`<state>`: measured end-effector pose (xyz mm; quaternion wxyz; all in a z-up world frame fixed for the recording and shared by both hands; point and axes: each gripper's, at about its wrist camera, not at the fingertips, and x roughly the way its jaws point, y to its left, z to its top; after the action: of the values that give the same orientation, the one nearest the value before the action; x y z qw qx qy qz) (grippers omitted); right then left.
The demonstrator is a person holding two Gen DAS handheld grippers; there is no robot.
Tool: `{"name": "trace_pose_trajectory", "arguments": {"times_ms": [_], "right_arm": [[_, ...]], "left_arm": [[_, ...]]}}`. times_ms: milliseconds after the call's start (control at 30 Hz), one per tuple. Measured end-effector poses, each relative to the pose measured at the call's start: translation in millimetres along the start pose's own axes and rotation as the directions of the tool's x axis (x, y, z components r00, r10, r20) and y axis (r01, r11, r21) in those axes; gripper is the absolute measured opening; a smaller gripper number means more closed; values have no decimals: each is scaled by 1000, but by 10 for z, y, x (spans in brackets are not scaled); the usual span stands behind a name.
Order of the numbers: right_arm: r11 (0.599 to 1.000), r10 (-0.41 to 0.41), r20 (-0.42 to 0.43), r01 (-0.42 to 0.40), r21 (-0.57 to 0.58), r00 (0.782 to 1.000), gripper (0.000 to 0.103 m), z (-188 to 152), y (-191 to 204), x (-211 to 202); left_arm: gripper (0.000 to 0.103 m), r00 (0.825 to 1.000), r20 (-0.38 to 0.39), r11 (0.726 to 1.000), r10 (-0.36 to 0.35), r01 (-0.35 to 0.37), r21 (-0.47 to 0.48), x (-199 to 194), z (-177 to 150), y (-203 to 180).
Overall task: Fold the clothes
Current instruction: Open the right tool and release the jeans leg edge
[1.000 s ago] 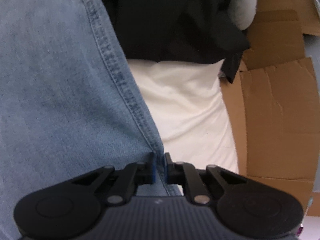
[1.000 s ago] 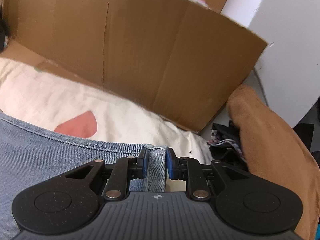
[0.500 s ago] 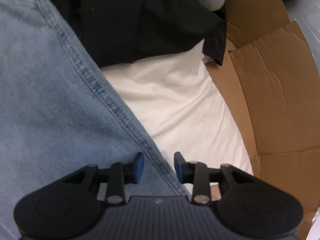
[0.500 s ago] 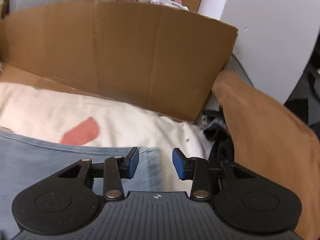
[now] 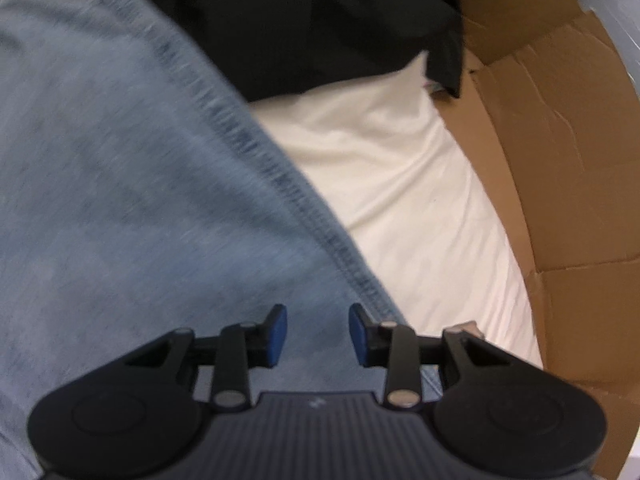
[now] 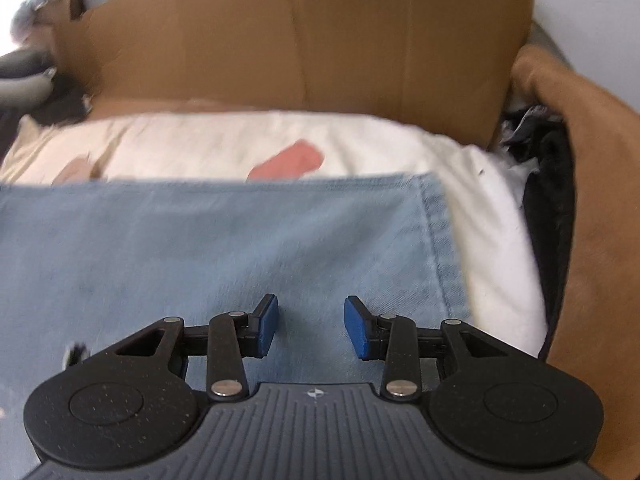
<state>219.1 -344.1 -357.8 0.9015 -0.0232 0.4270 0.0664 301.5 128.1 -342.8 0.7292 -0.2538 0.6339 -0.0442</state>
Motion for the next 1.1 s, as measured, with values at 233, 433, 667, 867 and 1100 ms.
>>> {"name": "trace_pose_trajectory", "arguments": {"times_ms": [233, 433, 667, 867, 1100], "right_arm": [[999, -34, -22, 33, -20, 999, 42, -148, -80, -9], [995, -90, -57, 88, -36, 994, 42, -216, -220, -112], [996, -72, -88, 76, 46, 994, 42, -261, -361, -380], [992, 5, -54, 2, 124, 999, 42, -258, -319, -810], [978, 166, -65, -156, 136, 984, 43, -226, -23, -1059]], "left_arm": [[36, 1000, -1, 1000, 29, -29, 3, -295, 98, 203], [41, 997, 31, 996, 69, -70, 54, -596, 321, 393], [49, 995, 18, 994, 94, -95, 48, -786, 418, 740], [52, 993, 24, 992, 117, -118, 37, -961, 338, 1110], [53, 988, 41, 986, 148, -151, 67, -1307, 271, 1479]]}}
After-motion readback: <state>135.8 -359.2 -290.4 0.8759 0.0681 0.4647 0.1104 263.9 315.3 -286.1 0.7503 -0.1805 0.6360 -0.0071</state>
